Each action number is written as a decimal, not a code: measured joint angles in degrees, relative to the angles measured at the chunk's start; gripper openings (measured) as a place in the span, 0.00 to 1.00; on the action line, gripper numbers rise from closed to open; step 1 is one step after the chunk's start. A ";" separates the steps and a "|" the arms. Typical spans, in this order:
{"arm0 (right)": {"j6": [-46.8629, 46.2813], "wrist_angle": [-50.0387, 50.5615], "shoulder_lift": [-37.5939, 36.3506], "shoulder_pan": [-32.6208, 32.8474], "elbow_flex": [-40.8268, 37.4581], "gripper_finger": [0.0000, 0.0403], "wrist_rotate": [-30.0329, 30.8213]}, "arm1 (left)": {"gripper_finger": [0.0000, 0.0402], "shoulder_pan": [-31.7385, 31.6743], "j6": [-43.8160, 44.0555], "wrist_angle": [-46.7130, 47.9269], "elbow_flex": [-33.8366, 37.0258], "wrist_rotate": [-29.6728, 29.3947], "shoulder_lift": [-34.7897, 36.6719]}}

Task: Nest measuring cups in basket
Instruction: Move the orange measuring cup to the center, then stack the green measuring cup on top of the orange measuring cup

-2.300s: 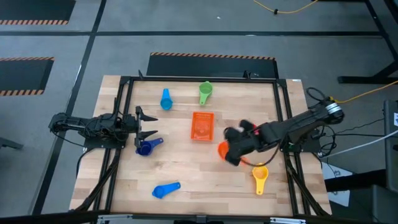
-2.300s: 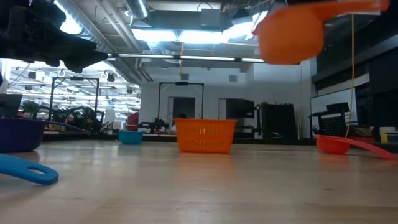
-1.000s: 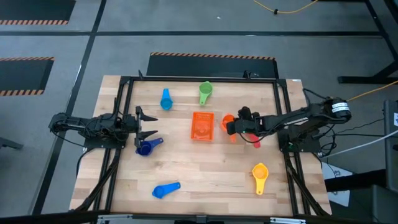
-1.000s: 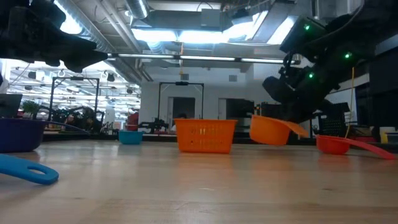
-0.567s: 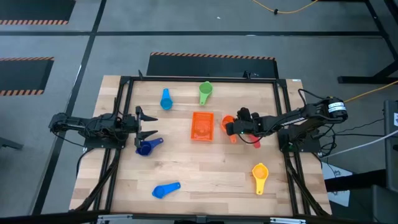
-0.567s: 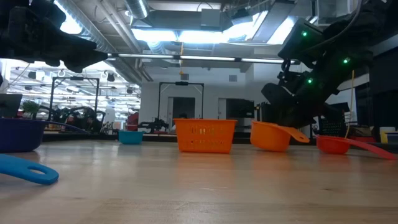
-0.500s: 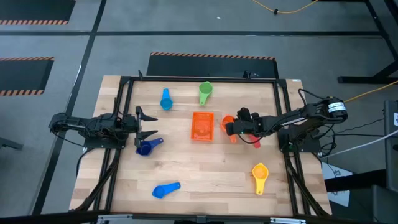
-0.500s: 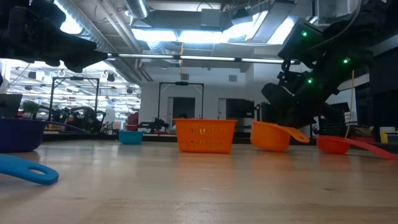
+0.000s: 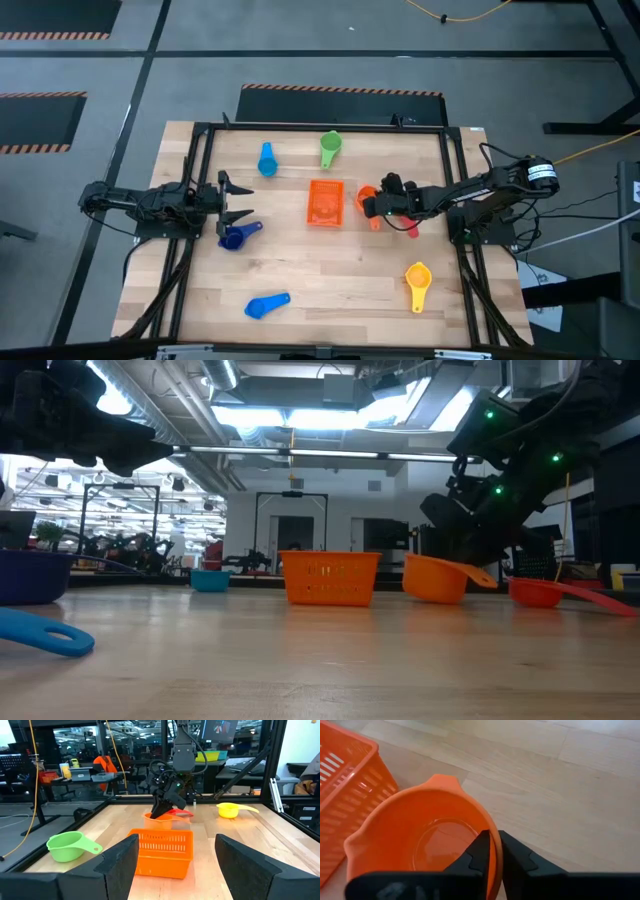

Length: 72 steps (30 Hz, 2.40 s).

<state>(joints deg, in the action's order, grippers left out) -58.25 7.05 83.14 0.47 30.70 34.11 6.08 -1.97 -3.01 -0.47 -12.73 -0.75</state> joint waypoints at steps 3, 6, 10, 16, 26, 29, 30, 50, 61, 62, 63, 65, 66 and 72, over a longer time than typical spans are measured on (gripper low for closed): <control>0.01 -0.02 0.00 -0.21 0.00 0.10 -1.11 | 0.64 -0.02 0.01 0.00 0.00 0.00 0.00; 0.01 -0.02 0.00 -0.59 0.00 0.10 -1.21 | 0.64 -0.02 0.15 0.00 0.00 0.00 0.00; -0.03 -0.01 0.00 -0.74 0.00 0.10 -1.21 | 0.64 -0.02 0.15 0.00 0.00 0.00 0.01; -0.03 0.00 0.00 -0.74 0.00 0.10 -1.23 | 0.64 -0.01 0.18 0.00 0.00 0.00 0.00; -0.03 0.00 0.00 -0.74 0.00 0.10 -1.32 | 0.64 -0.02 0.24 0.00 0.00 0.00 0.00; -0.02 -0.02 0.00 -0.74 0.00 0.10 -1.34 | 0.64 -0.02 0.24 0.00 0.02 0.00 0.00; -0.03 -0.13 -0.02 -0.74 0.00 0.10 -1.34 | 0.64 0.00 0.24 0.00 0.00 0.00 0.00; -1.97 1.00 -0.05 -0.98 0.02 0.39 -2.55 | 0.64 0.00 0.24 0.00 0.00 0.00 0.00; -1.68 0.02 -1.68 -0.98 0.02 0.45 -2.28 | 0.64 -0.01 0.24 0.00 0.00 -0.01 0.00; -1.53 0.12 -2.19 -0.98 0.02 0.45 -2.28 | 0.64 0.00 0.24 0.00 0.00 0.00 0.00; -1.44 0.34 -2.80 -0.98 0.02 0.45 -2.27 | 0.64 0.00 0.24 0.00 0.01 -0.01 0.01; -1.25 0.98 -4.31 -0.98 0.02 0.45 -2.30 | 0.64 0.00 0.24 0.00 0.01 -0.01 0.00; -1.23 1.69 -5.18 -0.98 0.02 0.45 -2.28 | 0.64 0.00 0.24 -0.01 0.00 -0.02 0.00; 2.73 3.62 -12.24 -1.01 0.02 0.45 -1.24 | 0.64 0.00 0.24 -0.01 0.00 -0.02 0.01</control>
<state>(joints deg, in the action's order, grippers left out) -55.52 10.67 70.90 -0.54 30.72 32.88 6.08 -1.73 -3.02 -0.47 -12.75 -0.74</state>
